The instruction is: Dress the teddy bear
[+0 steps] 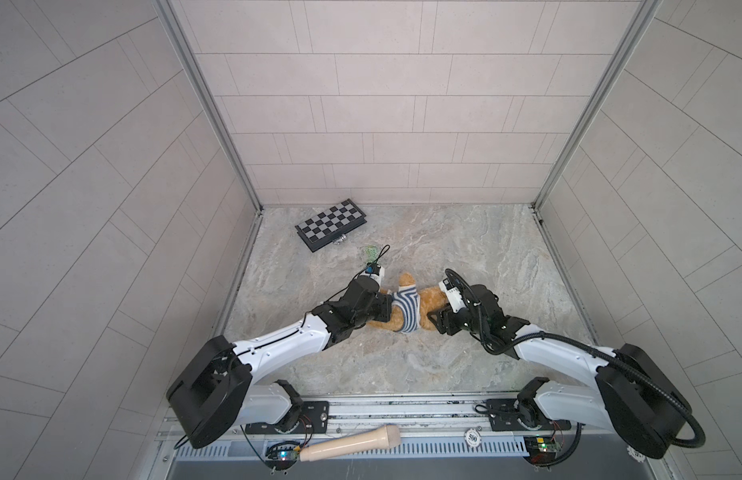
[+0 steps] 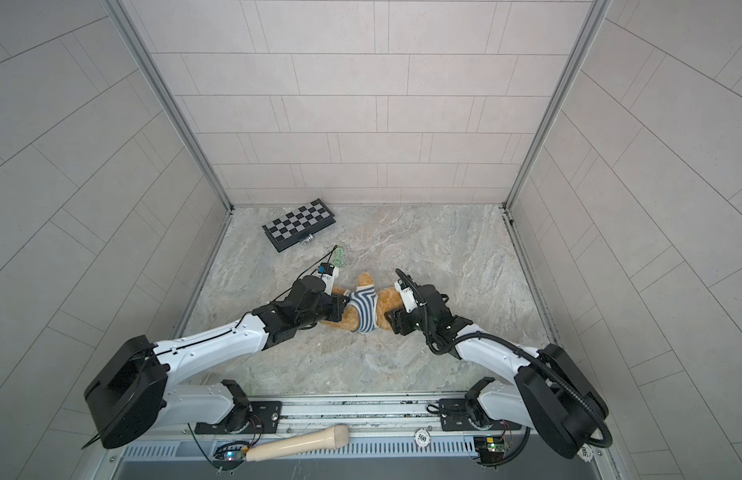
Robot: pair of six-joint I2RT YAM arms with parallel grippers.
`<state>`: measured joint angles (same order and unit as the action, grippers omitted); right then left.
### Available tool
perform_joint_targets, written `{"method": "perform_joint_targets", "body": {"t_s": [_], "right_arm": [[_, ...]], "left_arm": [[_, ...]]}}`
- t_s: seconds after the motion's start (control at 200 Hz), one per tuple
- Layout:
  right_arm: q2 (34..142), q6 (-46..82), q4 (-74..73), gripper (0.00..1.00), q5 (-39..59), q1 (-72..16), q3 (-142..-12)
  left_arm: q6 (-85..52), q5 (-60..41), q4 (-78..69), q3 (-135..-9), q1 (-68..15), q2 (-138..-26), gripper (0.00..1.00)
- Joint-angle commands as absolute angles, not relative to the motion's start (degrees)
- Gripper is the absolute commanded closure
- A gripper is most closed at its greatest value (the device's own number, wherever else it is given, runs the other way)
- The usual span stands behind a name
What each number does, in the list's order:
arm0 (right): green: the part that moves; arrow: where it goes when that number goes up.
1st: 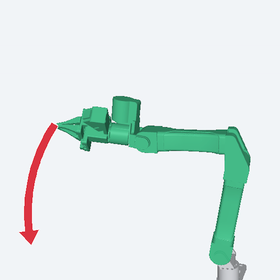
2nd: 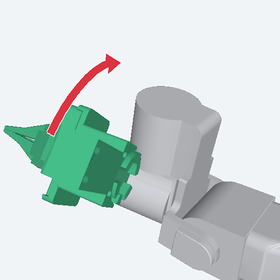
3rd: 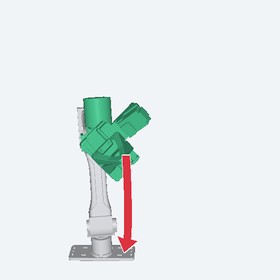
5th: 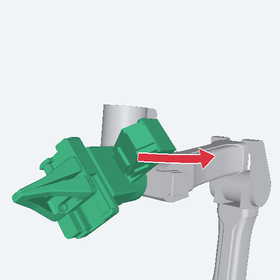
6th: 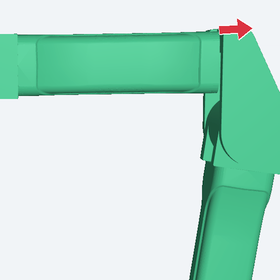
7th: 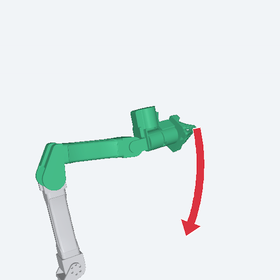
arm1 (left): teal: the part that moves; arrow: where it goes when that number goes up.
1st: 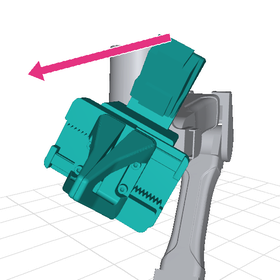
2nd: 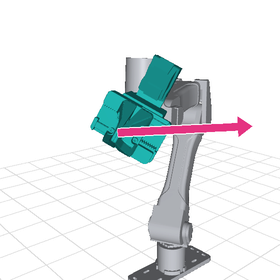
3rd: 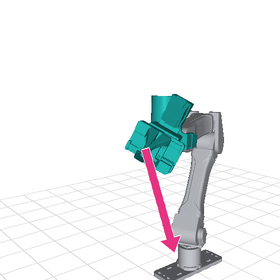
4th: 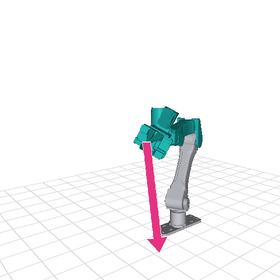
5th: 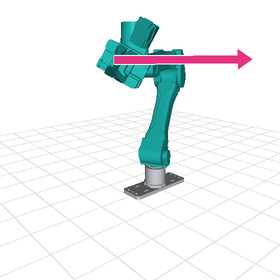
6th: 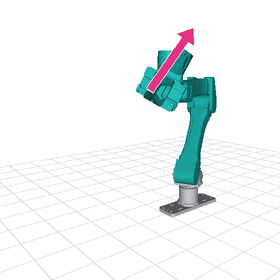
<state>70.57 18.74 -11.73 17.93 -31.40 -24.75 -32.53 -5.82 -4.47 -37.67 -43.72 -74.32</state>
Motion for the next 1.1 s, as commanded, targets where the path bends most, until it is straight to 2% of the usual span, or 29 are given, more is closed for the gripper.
{"method": "perform_joint_targets", "body": {"t_s": [0.0,0.07,0.205,0.29,0.365,0.481,0.626,0.711,0.896,1.096], "right_arm": [[73.20,18.08,-13.72,0.42,17.41,-31.91,-26.23],[73.64,18.60,-14.48,0.60,17.66,-31.98,-26.53],[71.48,18.03,-14.91,0.84,17.70,-32.57,-26.47],[68.65,17.29,-14.83,0.94,16.35,-33.31,-25.89],[65.21,16.97,-14.48,0.99,15.02,-33.95,-25.44],[59.63,16.37,-12.82,1.00,12.03,-34.97,-25.75],[55.06,16.15,-9.34,1.00,7.53,-35.59,-27.43],[53.41,15.67,-7.45,1.00,3.87,-36.49,-28.35],[52.29,14.09,-7.30,1.00,-0.55,-39.50,-29.29],[52.44,13.40,-7.28,1.00,-4.55,-42.54,-30.35]], "left_arm": [[-32.03,-6.33,-3.53,-37.95,-43.53,-74.71,1.00],[-31.99,-6.16,-3.39,-37.80,-43.59,-74.53,1.00],[-31.41,-5.29,-1.77,-37.98,-43.54,-73.00,1.00],[-30.79,-4.84,-0.10,-37.98,-43.56,-71.00,0.92],[-30.21,-4.34,1.71,-37.77,-43.59,-68.78,0.82],[-30.06,-3.73,4.04,-37.40,-43.79,-64.46,0.69],[-33.36,-5.97,5.30,-36.55,-44.76,-58.22,0.61],[-35.39,-6.62,5.87,-36.15,-44.90,-53.90,0.53],[-38.27,-4.58,6.13,-37.71,-49.06,-50.93,0.52],[-42.80,-2.92,0.05,-38.26,-51.78,-56.73,0.60]]}}
